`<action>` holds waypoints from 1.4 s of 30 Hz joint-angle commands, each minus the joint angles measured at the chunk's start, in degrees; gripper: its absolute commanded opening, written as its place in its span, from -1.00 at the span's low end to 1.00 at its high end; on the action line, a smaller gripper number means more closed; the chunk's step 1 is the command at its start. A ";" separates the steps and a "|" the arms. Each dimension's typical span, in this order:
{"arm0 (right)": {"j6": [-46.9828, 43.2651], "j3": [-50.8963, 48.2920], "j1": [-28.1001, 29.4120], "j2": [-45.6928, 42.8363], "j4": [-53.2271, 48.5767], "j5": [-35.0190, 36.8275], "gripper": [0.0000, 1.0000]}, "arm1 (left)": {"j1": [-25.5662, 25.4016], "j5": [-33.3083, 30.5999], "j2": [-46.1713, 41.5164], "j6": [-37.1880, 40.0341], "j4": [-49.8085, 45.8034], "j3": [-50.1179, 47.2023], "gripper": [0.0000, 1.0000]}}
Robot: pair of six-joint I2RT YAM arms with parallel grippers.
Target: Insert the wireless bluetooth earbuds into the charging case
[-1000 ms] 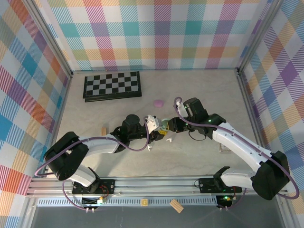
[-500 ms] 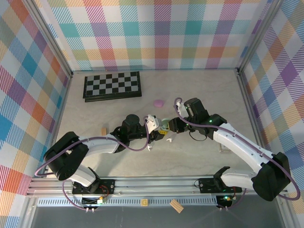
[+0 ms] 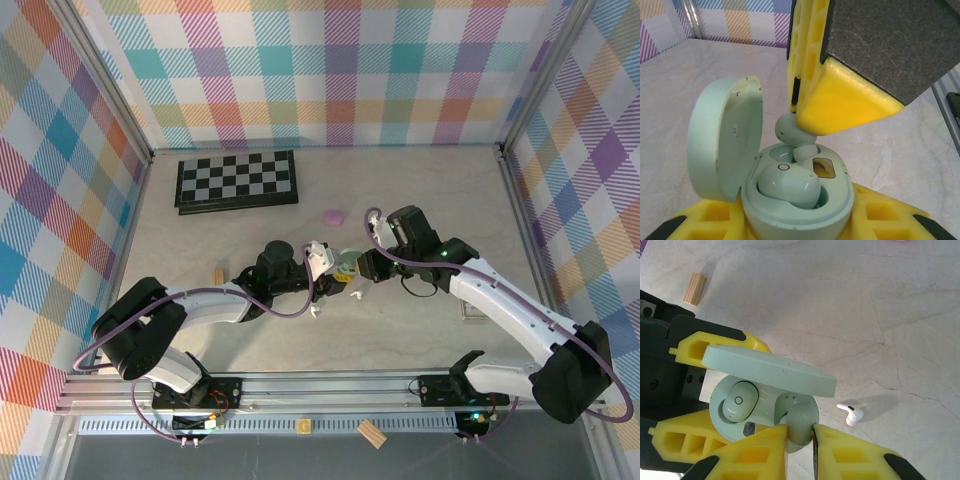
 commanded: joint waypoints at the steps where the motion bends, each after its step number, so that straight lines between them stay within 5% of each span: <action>1: -2.04 2.40 0.41 0.07 -1.75 -1.92 -0.58 | -0.45 2.22 -0.26 -0.34 4.20 1.35 -0.41; 17: -3.86 4.36 1.74 0.23 -2.88 -0.83 -0.37 | -0.39 1.74 -1.38 -0.68 5.90 0.20 -0.41; 36: -0.70 3.88 1.74 -0.45 -1.25 2.33 -0.41 | -0.33 2.03 -2.73 -0.98 6.42 0.10 -0.41; 42: -1.51 1.08 1.66 -7.15 1.52 0.84 -0.11 | 1.20 2.45 -2.19 -2.33 10.06 -1.21 -0.41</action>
